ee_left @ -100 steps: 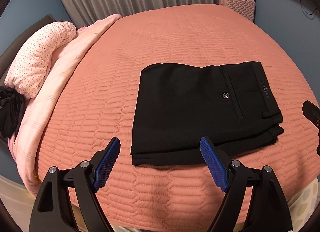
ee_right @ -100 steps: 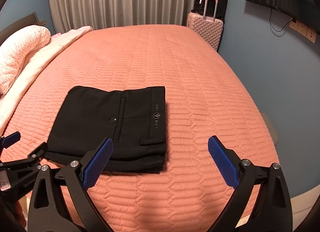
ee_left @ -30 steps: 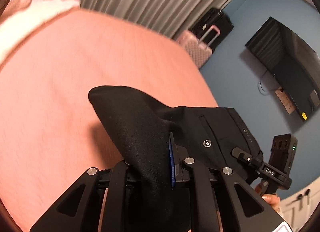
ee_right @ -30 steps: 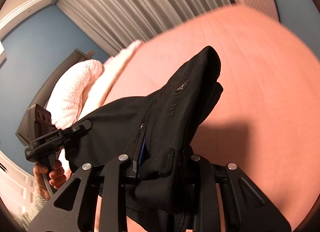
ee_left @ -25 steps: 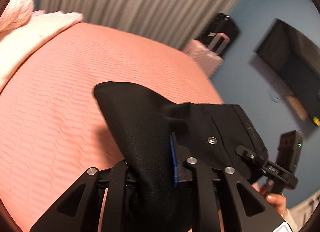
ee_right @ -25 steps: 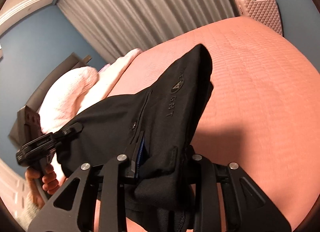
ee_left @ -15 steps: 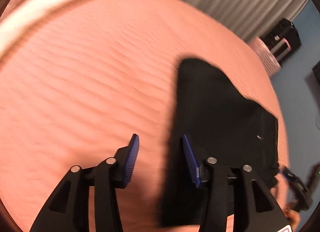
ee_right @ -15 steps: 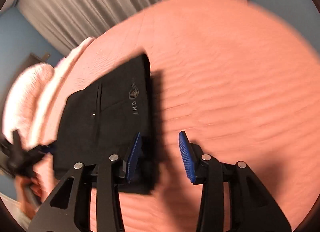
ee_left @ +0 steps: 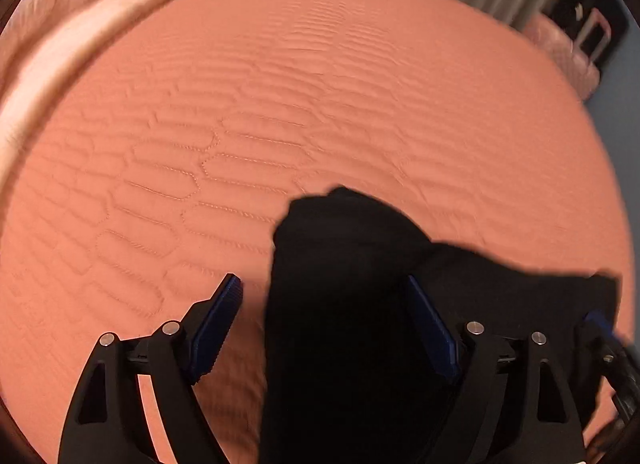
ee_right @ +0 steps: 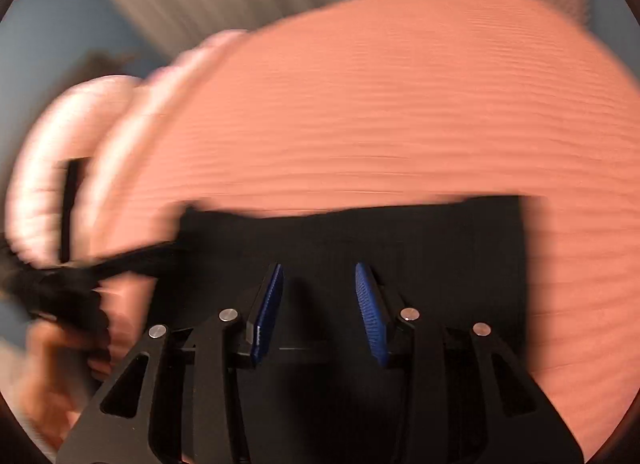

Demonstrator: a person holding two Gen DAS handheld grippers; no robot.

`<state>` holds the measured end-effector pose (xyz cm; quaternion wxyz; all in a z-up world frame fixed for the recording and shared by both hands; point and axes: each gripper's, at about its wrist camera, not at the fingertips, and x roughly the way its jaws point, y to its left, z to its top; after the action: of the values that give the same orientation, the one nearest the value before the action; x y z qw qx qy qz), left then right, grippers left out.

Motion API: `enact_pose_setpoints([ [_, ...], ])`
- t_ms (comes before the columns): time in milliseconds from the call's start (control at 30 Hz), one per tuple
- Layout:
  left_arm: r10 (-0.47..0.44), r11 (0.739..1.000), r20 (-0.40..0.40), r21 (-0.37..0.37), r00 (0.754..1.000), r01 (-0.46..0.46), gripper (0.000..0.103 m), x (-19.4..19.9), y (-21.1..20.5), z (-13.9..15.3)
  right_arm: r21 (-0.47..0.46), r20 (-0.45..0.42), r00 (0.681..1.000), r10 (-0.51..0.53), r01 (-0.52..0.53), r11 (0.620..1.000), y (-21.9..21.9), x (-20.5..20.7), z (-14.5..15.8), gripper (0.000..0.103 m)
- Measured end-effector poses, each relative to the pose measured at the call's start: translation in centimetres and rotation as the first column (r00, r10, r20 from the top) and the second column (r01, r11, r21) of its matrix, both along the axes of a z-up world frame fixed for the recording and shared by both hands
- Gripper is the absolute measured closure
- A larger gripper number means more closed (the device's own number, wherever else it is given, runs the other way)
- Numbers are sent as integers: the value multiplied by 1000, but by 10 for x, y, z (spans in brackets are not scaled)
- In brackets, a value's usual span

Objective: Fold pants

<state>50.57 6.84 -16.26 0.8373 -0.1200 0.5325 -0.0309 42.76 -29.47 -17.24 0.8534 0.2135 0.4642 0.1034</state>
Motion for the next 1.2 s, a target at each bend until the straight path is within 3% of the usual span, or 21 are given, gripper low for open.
enact_pose_setpoints([
  [67,45,994,13,-103,999,-43,21,9,24,0,91,-35,994,-101,104,990,-41,-9,-10,103],
  [133,114,993,58,21,992,-115,34,12,25,16,21,-9,989,-148,149,989,-49,-16,8,97],
  [167,136,987,120,64,983,-145,34,9,25,30,-25,28,992,-126,126,992,-40,-18,18,97],
  [233,109,993,210,-70,972,-96,33,-1,22,55,-59,89,996,8,-3,998,-3,-13,37,97],
  [300,65,994,192,-104,979,-45,30,-4,4,60,-115,95,987,127,-116,987,33,-5,39,98],
  [333,36,996,166,-90,986,-21,29,-2,-8,54,-159,69,985,156,-144,977,44,0,32,96],
  [367,-5,1000,105,-1,994,6,29,0,-19,37,-232,23,988,153,-143,962,50,7,21,96],
  [433,-27,988,-5,152,1000,27,22,-1,-20,-1,-156,27,993,114,-109,982,21,2,3,101],
  [467,-36,995,12,91,999,35,23,-3,-8,-8,-128,20,998,64,-61,990,6,-5,4,103],
  [533,68,997,51,30,996,-69,29,-17,18,5,-235,29,997,-76,81,969,-14,-33,18,99],
  [567,86,995,57,38,995,-88,30,-24,22,13,-280,53,994,-94,105,954,-13,-46,26,97],
  [633,21,998,162,52,987,-30,30,-57,13,41,-219,84,996,-4,22,975,0,-74,37,97],
  [700,-85,993,196,102,977,66,27,-96,-12,51,-224,55,993,100,-85,971,18,-95,27,97],
  [767,-177,972,143,183,974,150,25,-131,-40,32,-293,9,993,114,-106,950,15,-113,6,98],
  [800,-197,949,92,269,976,166,25,-156,-46,9,-228,30,995,95,-86,970,-6,-131,-3,101],
  [833,-196,935,73,314,978,164,21,-179,-39,-13,-150,34,998,46,-40,988,-19,-139,-5,103],
  [867,-194,946,91,282,977,161,19,-190,-29,-22,-82,27,1000,-9,11,997,-32,-150,-2,103],
  [933,-68,974,104,223,992,43,20,-213,13,-17,-205,21,992,-126,128,970,-34,-173,18,95],
  [1033,26,955,187,285,982,-80,22,-242,20,7,-248,63,998,8,8,969,0,-187,29,95],
  [1133,-69,920,137,391,988,10,19,-262,-11,-8,-283,-43,995,94,-102,954,30,-174,-18,74],
  [1200,-73,916,138,400,988,12,18,-273,-3,-15,-235,-56,997,55,-67,970,11,-191,-32,74],
])
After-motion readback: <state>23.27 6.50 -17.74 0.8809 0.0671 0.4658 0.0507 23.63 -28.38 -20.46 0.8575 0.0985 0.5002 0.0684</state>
